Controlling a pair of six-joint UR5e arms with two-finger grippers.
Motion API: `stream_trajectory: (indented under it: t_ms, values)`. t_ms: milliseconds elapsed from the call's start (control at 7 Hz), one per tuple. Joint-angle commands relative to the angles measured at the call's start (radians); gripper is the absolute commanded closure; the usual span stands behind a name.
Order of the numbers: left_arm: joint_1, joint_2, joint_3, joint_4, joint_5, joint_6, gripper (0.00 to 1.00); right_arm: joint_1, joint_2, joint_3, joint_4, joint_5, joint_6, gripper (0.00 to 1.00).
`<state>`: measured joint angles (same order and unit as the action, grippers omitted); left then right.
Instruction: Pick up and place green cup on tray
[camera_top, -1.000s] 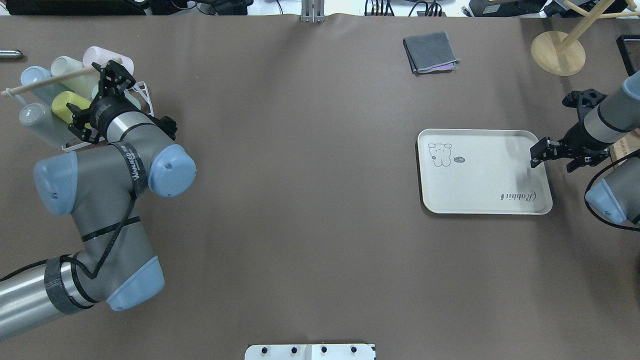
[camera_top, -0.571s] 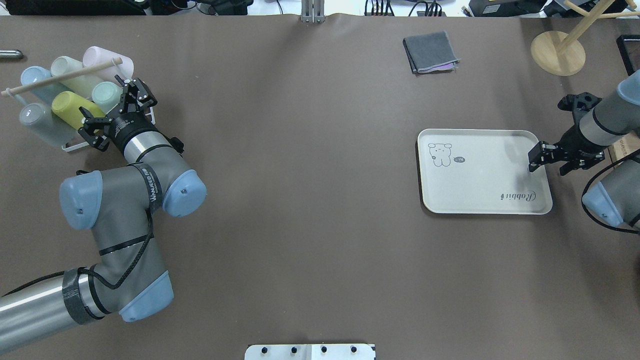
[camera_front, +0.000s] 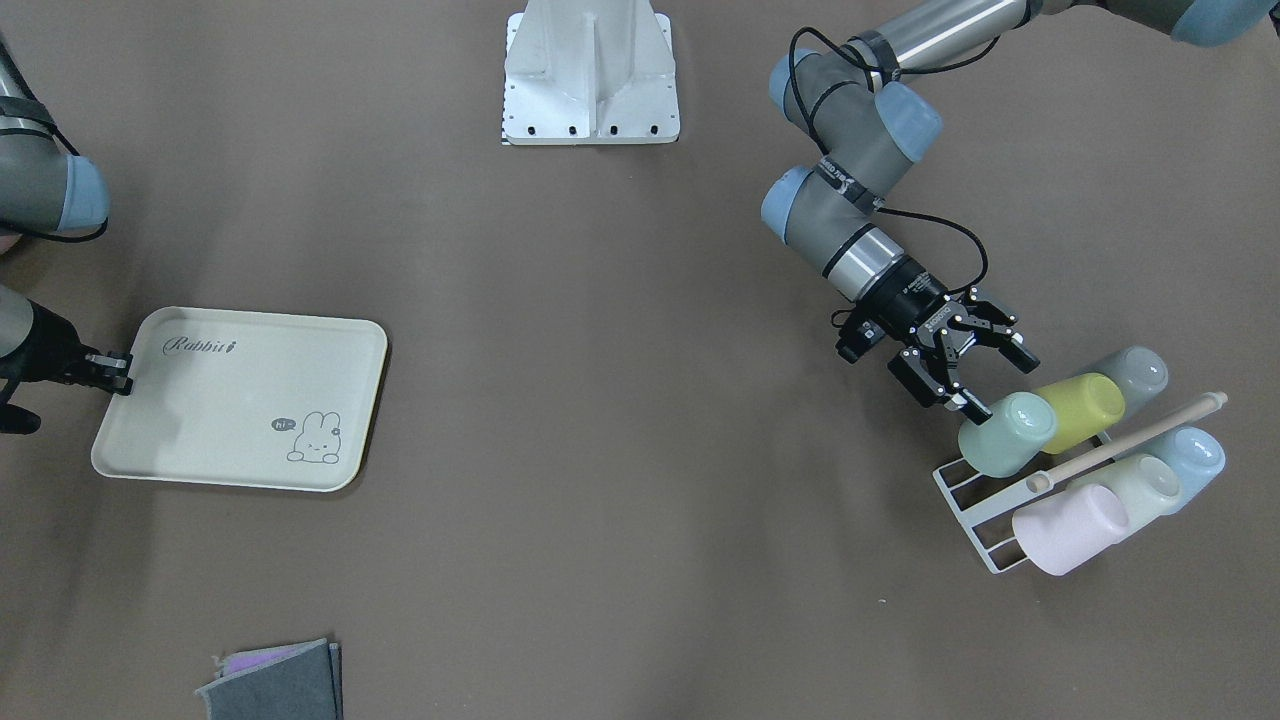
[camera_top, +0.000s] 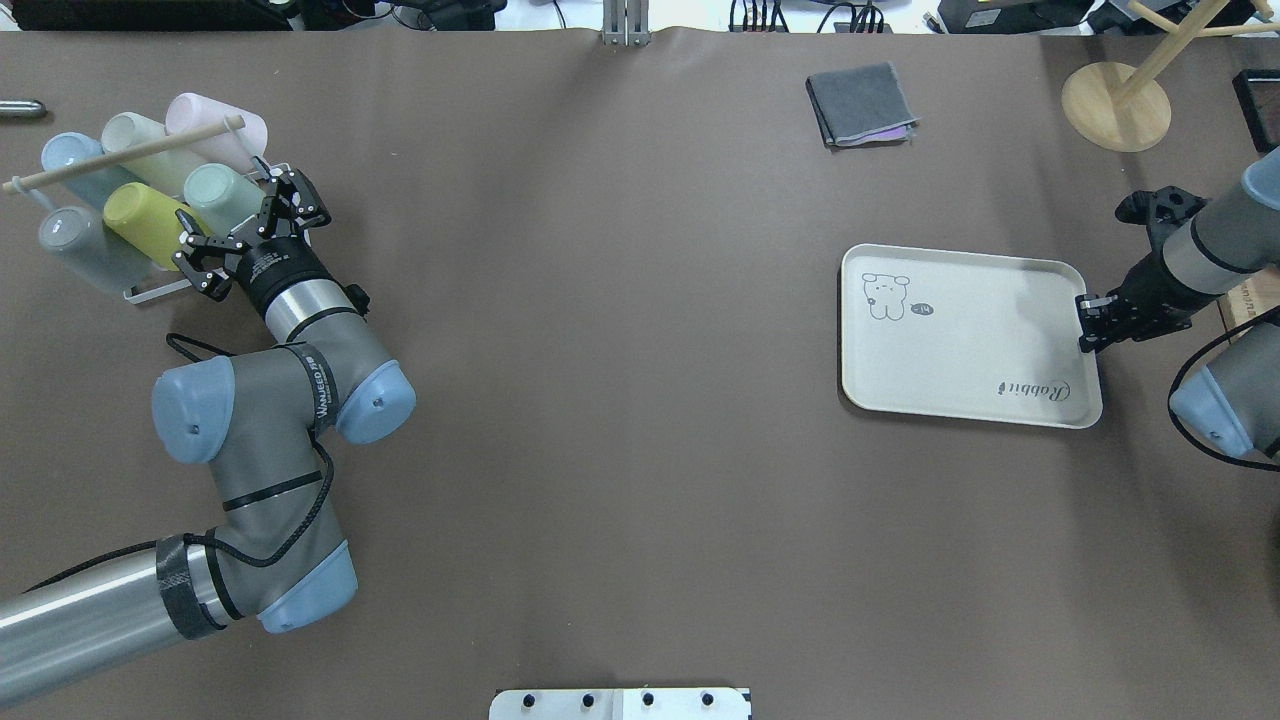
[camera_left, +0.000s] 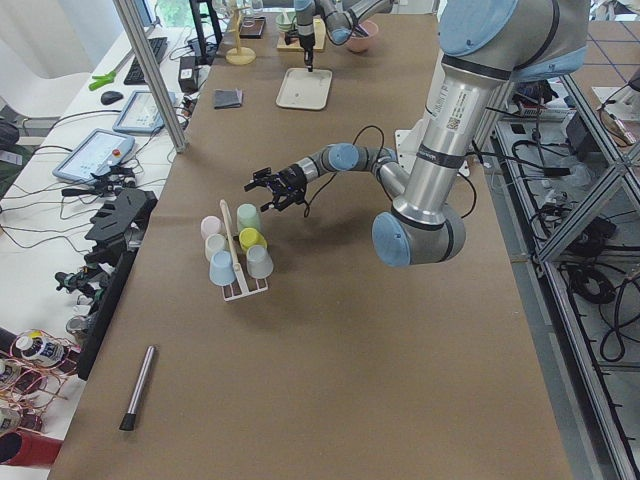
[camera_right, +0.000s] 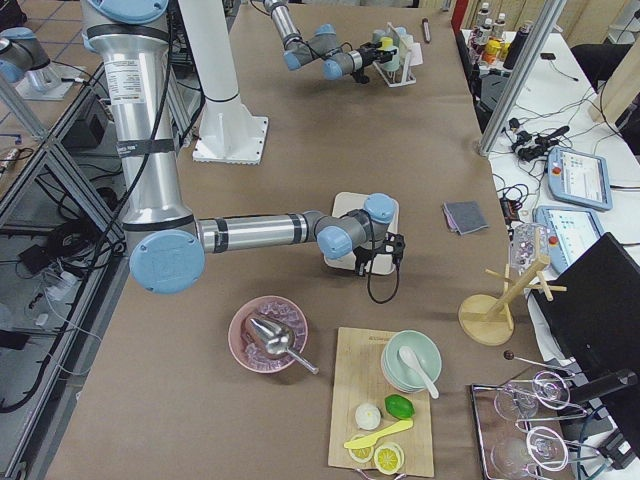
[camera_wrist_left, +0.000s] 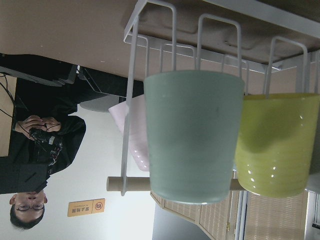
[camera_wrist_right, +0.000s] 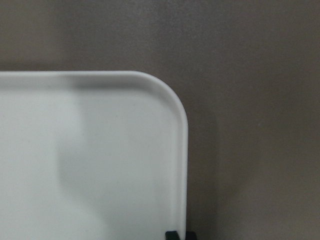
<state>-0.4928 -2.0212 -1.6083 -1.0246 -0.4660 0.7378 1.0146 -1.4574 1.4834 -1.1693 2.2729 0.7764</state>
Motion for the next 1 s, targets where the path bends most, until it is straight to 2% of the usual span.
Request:
stream_trajectory:
  t_ms: [0,286,429,571,857]
  values:
    - [0.000,-0.001,0.057,-0.047,0.038,0.000,0.02,0.005,0.014,0.043,-0.012,0.087,-0.002,1.00]
    - [-0.001,0.001,0.079,-0.061,0.046,0.000,0.02,0.007,0.078,0.084,-0.007,0.141,0.003,1.00]
    - [-0.001,0.002,0.080,-0.067,0.062,0.000,0.02,-0.017,0.162,0.084,-0.013,0.152,0.041,1.00]
    - [-0.001,0.019,0.080,-0.083,0.066,0.000,0.02,-0.063,0.248,0.078,-0.012,0.148,0.172,1.00]
    - [-0.003,0.022,0.123,-0.129,0.067,0.000,0.02,-0.154,0.327,0.071,-0.009,0.111,0.238,1.00]
